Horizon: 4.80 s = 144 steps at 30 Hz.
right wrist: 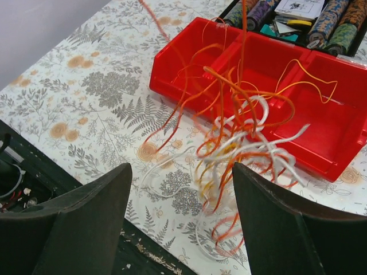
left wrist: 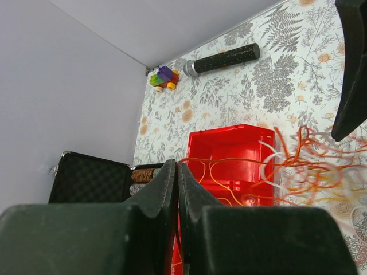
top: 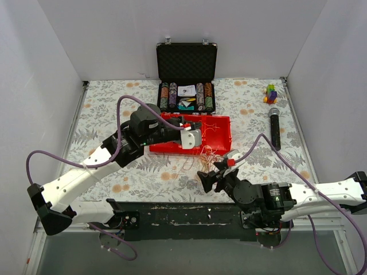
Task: Untangle the cables
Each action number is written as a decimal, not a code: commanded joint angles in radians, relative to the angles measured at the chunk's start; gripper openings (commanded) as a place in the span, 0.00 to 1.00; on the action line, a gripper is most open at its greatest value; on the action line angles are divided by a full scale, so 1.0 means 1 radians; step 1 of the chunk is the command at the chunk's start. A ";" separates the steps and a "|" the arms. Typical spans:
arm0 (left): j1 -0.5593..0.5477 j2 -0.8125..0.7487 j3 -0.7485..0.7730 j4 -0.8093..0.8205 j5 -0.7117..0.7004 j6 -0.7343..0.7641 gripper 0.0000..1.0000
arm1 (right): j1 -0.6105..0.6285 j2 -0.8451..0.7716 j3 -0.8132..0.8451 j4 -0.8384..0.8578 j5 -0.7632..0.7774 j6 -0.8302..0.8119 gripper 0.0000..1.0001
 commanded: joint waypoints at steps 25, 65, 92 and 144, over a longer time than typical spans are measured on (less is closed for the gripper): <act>-0.153 0.020 0.244 -0.185 -0.007 -0.058 0.00 | -0.369 0.121 -0.116 0.385 -0.476 -0.169 0.55; -0.157 0.097 0.580 0.416 -0.461 0.140 0.00 | -0.333 -0.017 -0.347 0.152 -0.515 0.193 0.21; -0.085 0.057 0.242 0.468 -0.489 0.428 0.00 | -0.303 -0.089 -0.361 0.031 -0.516 0.244 0.15; 0.271 0.115 0.088 0.753 -0.297 0.135 0.00 | -0.283 -0.131 -0.404 0.023 -0.493 0.305 0.04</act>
